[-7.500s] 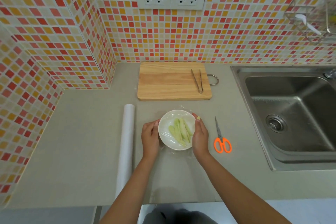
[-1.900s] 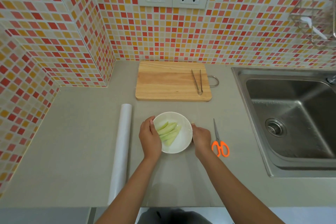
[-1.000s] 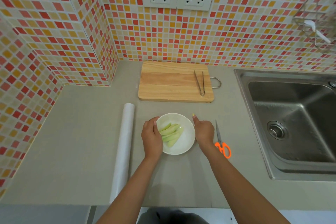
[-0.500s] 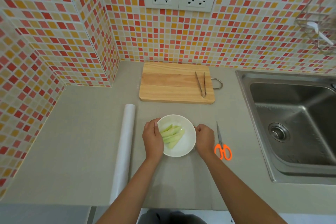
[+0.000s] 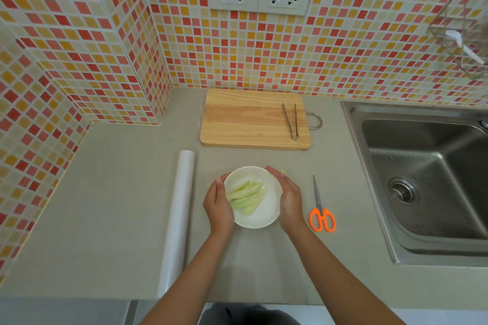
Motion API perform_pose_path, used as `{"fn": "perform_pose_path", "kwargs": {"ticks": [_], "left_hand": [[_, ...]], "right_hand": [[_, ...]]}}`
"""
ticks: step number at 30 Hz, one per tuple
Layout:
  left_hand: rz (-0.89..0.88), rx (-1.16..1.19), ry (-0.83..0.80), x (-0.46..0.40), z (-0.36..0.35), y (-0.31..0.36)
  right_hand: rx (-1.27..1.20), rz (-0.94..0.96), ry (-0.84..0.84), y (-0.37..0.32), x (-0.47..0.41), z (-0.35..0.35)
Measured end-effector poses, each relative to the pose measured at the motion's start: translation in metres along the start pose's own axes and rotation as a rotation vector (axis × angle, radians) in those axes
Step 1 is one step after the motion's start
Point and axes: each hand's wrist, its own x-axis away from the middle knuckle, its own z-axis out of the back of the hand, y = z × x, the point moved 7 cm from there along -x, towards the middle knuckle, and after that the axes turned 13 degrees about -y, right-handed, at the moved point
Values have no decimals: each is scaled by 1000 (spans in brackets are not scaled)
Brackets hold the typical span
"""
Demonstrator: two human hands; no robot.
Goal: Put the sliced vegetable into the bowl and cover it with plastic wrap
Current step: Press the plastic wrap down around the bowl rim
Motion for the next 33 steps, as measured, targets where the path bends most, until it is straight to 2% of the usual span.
{"fn": "perform_pose_path", "kwargs": {"ticks": [4, 10, 12, 15, 17, 20, 23, 33], "left_hand": [[99, 108, 13, 2, -2, -4], [183, 11, -75, 7, -9, -2], [183, -59, -122, 9, -11, -1], [111, -198, -125, 8, -4, 6], [80, -169, -112, 2, -1, 11], [139, -51, -227, -9, -13, 13], [195, -37, -305, -13, -24, 10], [226, -6, -262, -7, -24, 6]], "right_hand": [[-31, -61, -27, 6, -2, -3], [138, -79, -40, 0, -10, -2], [195, -47, -16, -9, -14, 2], [249, 101, 125, -25, -9, 14], [191, 135, 174, -24, 0, 18], [20, 92, 157, -4, 8, 18], [-91, 68, 145, 6, 9, 13], [-184, -16, 41, 14, 2, 8]]}}
